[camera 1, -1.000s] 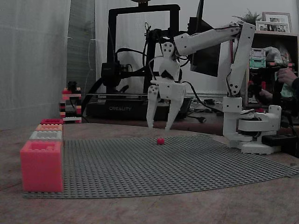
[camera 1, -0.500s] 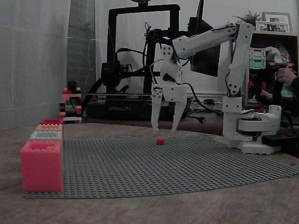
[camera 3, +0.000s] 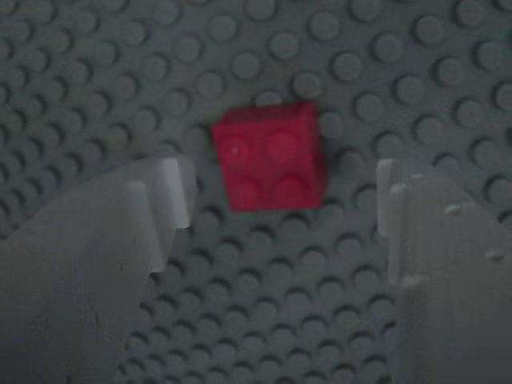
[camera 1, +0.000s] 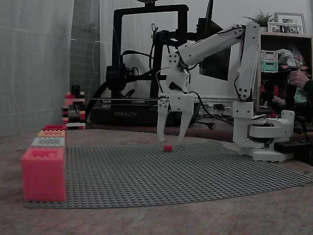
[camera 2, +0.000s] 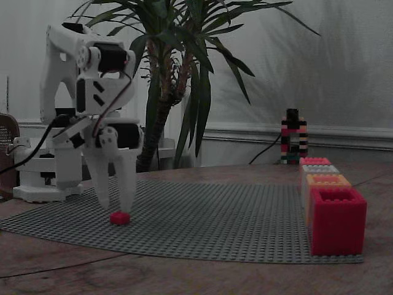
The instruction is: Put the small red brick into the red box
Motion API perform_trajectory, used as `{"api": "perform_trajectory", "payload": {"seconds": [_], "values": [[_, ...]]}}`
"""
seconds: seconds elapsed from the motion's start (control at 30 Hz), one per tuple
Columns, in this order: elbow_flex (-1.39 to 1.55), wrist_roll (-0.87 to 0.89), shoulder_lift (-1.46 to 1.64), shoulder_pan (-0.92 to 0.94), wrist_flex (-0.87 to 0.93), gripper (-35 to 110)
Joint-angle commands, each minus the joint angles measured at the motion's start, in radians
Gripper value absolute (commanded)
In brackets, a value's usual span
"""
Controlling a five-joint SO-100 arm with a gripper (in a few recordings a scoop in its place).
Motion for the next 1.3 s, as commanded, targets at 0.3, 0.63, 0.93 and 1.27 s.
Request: {"api": "perform_trajectory", "payload": {"seconds": [0.3, 0.63, 0.93, 1.27], "values": [[-0.04, -0.02, -0.017, 0.017, -0.066, 20], [-0.037, -0.011, -0.044, 0.015, -0.103, 11], [-0.071, 0.037, -0.057, 0.002, -0.112, 0], [-0.667, 0.219, -0.279, -0.123, -0.115, 0]]}}
